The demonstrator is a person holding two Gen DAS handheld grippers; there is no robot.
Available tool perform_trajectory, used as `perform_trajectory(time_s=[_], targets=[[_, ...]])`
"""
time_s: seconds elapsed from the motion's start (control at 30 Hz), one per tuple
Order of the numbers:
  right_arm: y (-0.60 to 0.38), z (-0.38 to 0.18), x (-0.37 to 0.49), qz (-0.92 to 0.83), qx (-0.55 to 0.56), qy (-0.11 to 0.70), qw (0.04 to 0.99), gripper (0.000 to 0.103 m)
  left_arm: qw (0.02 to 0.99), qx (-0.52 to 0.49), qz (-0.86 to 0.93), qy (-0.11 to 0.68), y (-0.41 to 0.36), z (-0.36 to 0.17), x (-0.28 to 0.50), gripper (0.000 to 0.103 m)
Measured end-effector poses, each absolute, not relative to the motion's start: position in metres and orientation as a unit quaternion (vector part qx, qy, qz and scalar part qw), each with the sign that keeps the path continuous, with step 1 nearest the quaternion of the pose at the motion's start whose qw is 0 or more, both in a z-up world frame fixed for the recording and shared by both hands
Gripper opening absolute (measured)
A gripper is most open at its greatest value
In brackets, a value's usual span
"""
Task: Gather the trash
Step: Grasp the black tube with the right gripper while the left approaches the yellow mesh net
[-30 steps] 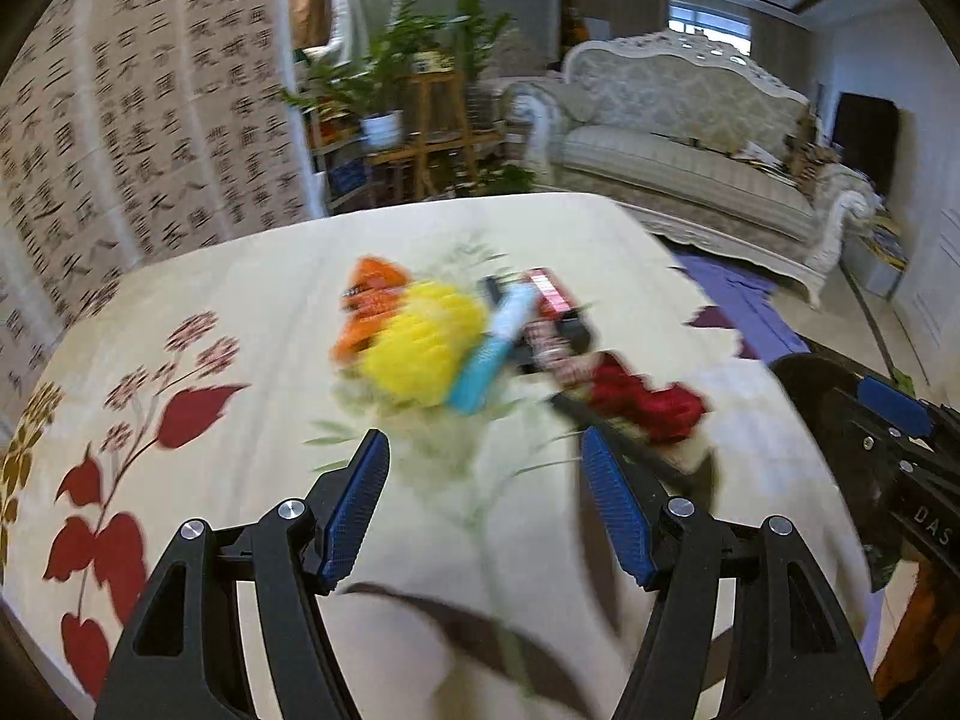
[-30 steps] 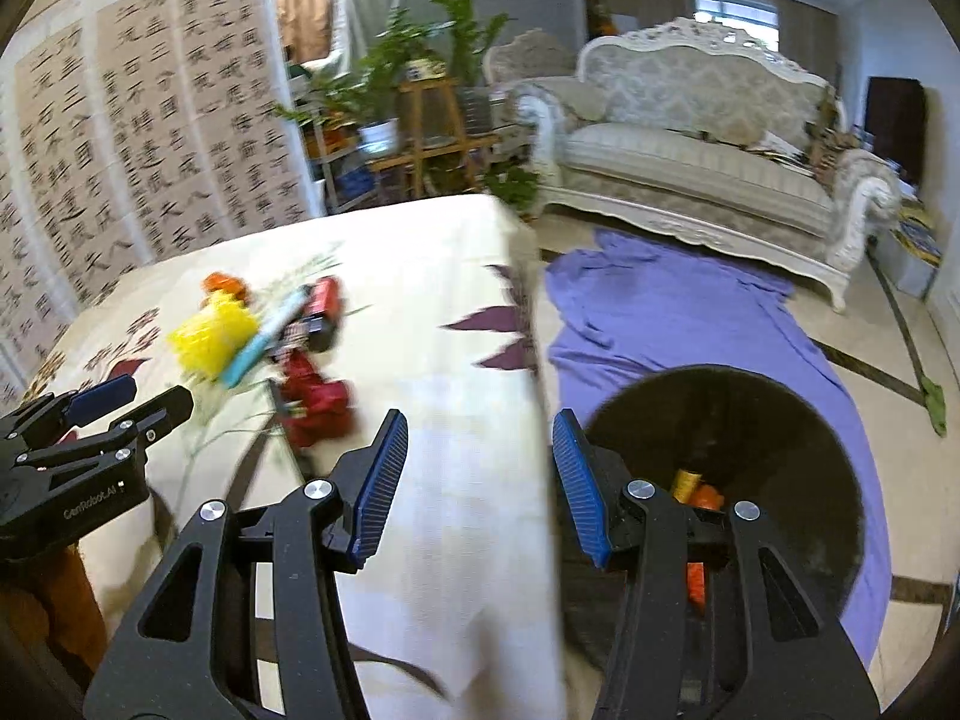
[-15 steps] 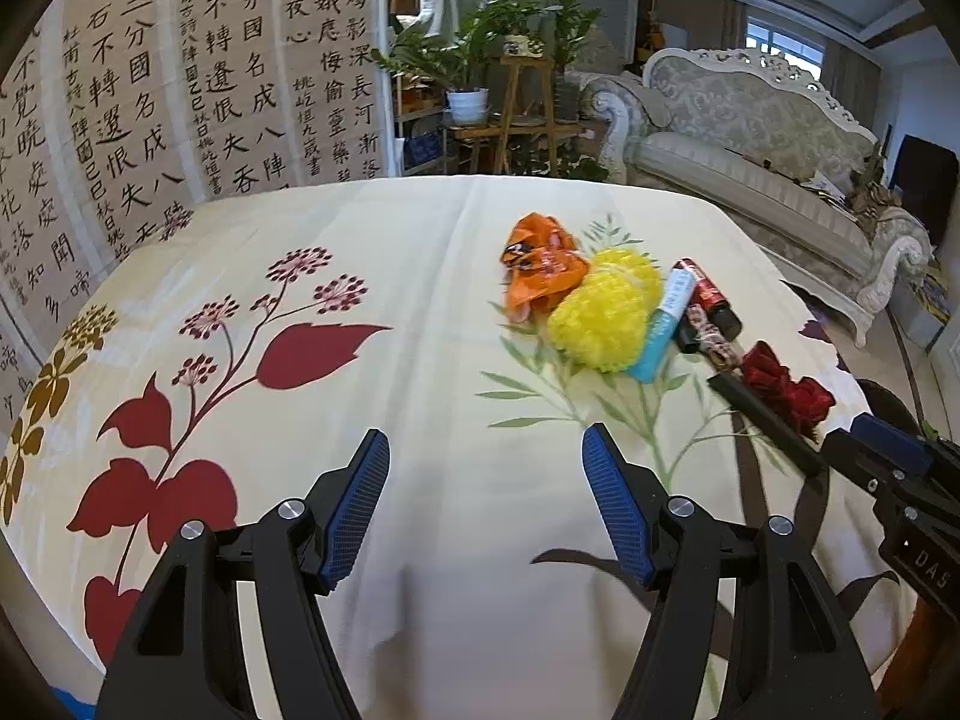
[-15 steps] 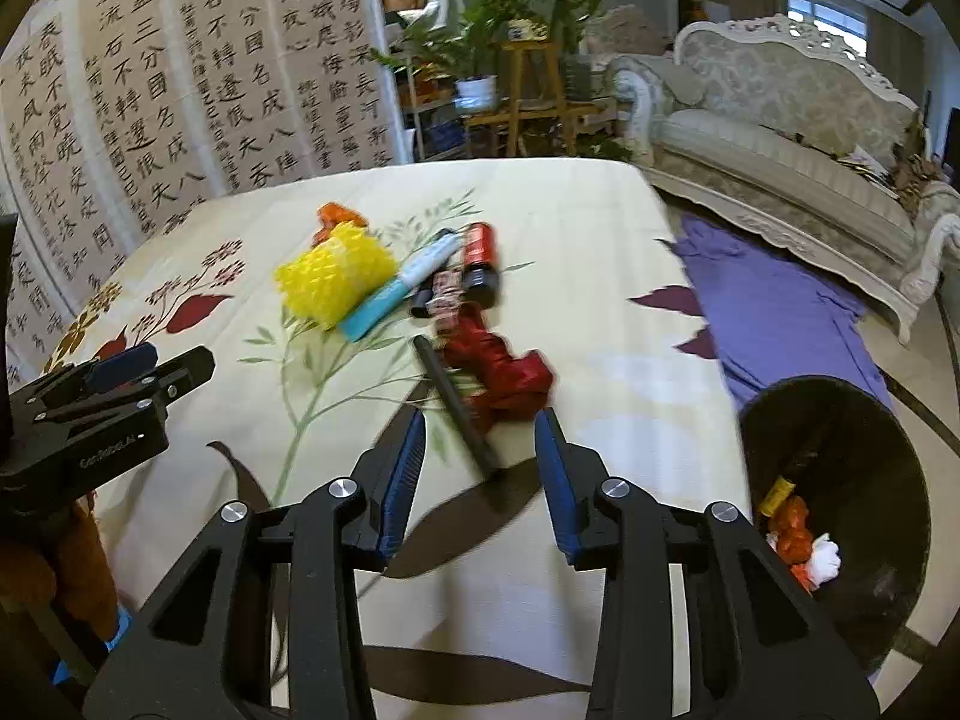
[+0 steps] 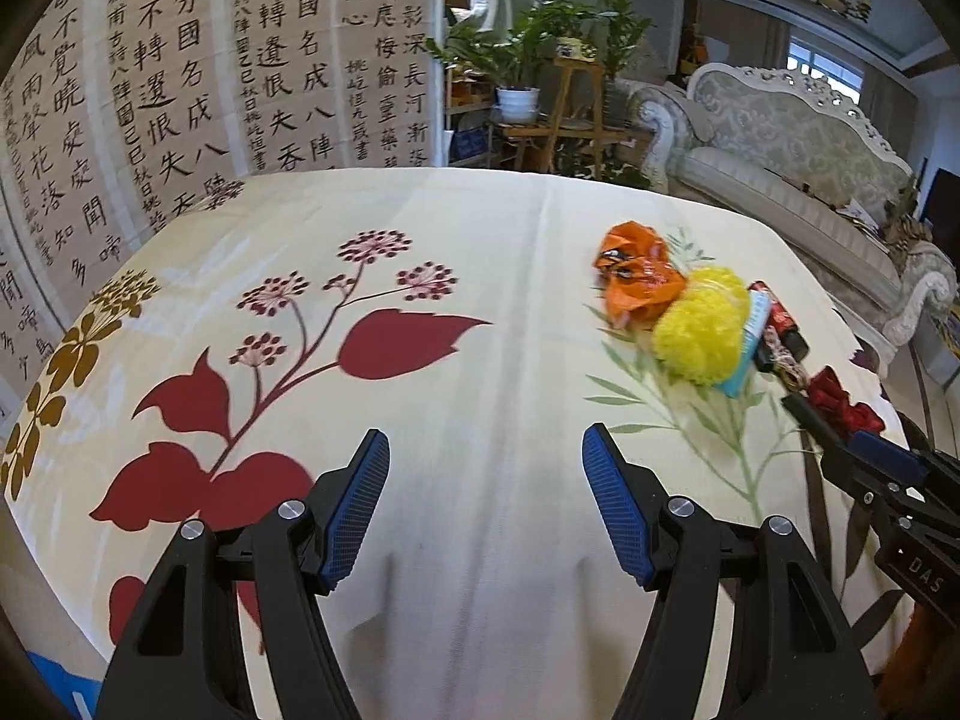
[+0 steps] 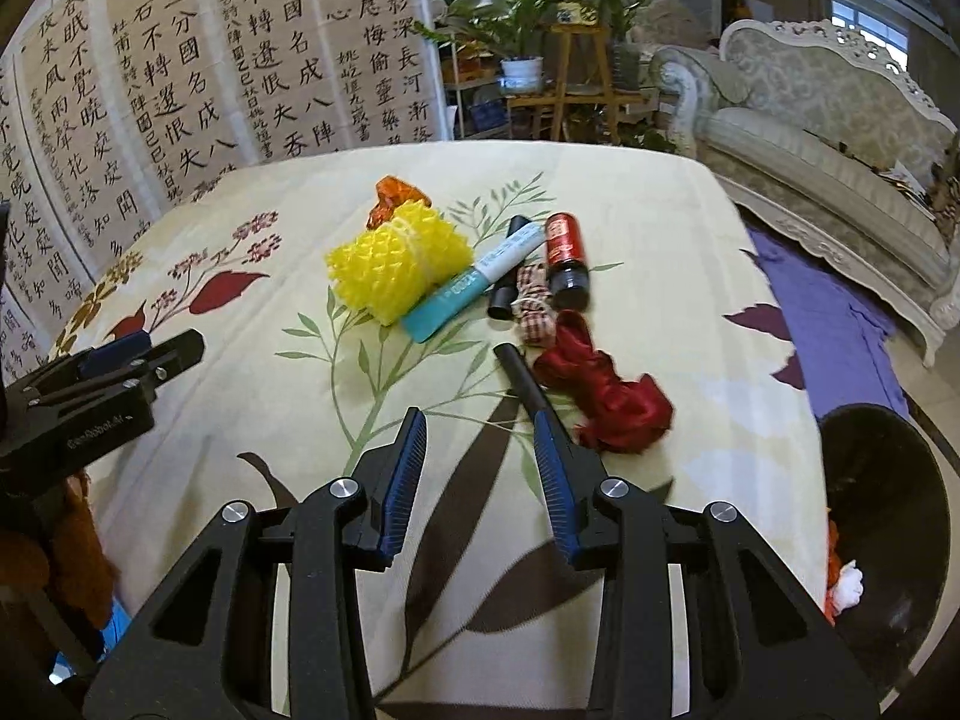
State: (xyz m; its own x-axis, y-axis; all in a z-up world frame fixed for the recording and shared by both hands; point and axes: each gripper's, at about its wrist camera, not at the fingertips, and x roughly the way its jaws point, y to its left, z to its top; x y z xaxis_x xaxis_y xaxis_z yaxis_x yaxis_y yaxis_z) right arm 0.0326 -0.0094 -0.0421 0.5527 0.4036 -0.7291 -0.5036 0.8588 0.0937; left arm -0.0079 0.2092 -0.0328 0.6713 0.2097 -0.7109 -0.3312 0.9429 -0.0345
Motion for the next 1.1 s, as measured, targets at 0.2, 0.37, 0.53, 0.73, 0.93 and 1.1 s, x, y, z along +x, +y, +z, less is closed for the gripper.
perform_trajectory(time_s=[0.2, 0.37, 0.53, 0.73, 0.93, 1.1], targets=[[-0.007, -0.047, 0.046, 0.247, -0.068, 0.403, 0.878, 0.036, 0.909, -0.086, 0.147, 0.381, 0.213, -0.036, -0.008, 0.065], [-0.009, -0.048, 0.053, 0.24, -0.073, 0.409, 0.877, 0.036, 0.908, -0.086, 0.143, 0.384, 0.213, -0.038, -0.006, 0.065], [-0.013, -0.048, 0.058, 0.233, -0.073, 0.413, 0.878, 0.036, 0.907, -0.088, 0.142, 0.386, 0.215, -0.04, -0.004, 0.065], [-0.012, -0.051, 0.058, 0.233, -0.077, 0.419, 0.874, 0.036, 0.907, -0.088, 0.142, 0.386, 0.214, -0.039, -0.004, 0.065], [-0.006, -0.057, 0.053, 0.229, -0.093, 0.419, 0.873, 0.017, 0.909, -0.083, 0.137, 0.385, 0.212, -0.039, -0.002, 0.065], [-0.007, -0.058, 0.052, 0.226, -0.093, 0.419, 0.875, 0.011, 0.911, -0.08, 0.127, 0.384, 0.206, -0.037, 0.002, 0.065]])
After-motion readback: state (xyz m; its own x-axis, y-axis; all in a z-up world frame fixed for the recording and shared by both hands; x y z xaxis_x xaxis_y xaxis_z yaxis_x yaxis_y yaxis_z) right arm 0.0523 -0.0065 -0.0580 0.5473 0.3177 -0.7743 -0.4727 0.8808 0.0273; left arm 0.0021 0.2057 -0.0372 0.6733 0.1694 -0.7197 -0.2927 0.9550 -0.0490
